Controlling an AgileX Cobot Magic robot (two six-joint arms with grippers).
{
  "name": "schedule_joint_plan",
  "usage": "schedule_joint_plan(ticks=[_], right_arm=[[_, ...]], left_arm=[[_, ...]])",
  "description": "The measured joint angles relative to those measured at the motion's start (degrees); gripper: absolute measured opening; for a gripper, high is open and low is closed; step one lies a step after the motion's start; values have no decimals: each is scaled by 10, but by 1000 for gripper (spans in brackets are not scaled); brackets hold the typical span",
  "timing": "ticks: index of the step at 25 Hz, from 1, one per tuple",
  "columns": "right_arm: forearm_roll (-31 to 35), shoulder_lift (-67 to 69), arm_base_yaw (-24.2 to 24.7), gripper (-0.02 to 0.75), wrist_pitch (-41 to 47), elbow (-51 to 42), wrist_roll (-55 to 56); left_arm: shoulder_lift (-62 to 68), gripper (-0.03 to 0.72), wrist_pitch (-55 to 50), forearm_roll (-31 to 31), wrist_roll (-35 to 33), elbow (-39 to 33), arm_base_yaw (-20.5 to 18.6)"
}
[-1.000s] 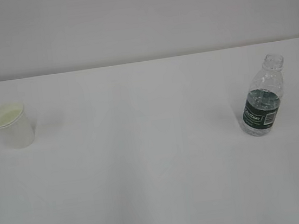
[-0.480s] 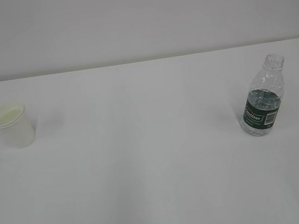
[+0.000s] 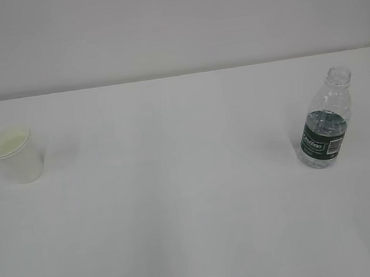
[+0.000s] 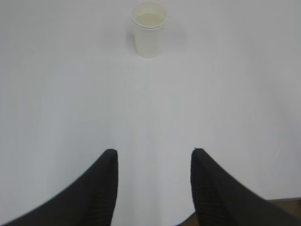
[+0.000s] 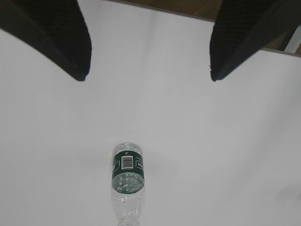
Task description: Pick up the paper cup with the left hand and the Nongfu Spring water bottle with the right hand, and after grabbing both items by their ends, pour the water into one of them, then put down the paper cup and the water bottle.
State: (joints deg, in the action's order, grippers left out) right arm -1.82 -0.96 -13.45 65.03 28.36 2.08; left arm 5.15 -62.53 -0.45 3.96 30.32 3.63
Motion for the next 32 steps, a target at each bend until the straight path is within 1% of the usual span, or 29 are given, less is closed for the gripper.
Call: schedule_joint_plan(ticks=[5, 16, 24, 32], right_arm=[[-1, 0, 0, 587, 0, -1, 0], [-2, 0, 0, 588, 0, -1, 0], [-4, 0, 36, 587, 0, -1, 0], [-4, 0, 37, 588, 0, -1, 0]], left_arm=[[0, 356, 0, 0, 0, 0, -3], [-49, 308, 0, 0, 0, 0, -3], [-49, 274, -1, 0, 0, 0, -3], [-49, 250, -1, 0, 0, 0, -3]])
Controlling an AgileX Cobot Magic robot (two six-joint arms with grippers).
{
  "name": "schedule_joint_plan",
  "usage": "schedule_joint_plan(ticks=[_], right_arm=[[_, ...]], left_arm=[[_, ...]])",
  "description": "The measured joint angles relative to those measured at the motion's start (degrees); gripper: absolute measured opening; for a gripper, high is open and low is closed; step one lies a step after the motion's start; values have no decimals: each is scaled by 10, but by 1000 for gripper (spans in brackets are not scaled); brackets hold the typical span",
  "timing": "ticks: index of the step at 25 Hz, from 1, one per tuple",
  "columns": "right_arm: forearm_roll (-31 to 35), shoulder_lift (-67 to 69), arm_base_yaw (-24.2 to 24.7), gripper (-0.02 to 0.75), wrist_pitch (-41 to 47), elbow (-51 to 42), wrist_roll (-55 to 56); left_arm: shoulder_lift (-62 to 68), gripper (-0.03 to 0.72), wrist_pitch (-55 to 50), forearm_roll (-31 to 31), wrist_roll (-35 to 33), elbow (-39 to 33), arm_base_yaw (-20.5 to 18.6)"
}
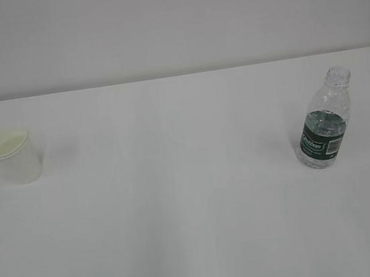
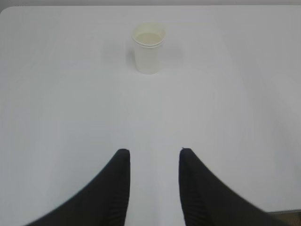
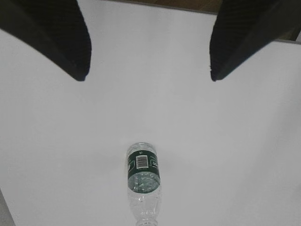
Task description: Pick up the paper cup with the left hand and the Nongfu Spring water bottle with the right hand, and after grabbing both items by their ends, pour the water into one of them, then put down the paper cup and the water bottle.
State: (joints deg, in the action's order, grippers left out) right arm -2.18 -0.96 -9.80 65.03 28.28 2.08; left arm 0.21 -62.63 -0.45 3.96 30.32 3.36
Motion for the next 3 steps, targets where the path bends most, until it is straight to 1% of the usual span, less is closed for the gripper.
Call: schedule_joint_plan(ticks=[3], right_arm=[[0, 0, 0, 587, 0, 0, 0]], left_arm=[[0, 245, 0, 0, 0, 0, 0]])
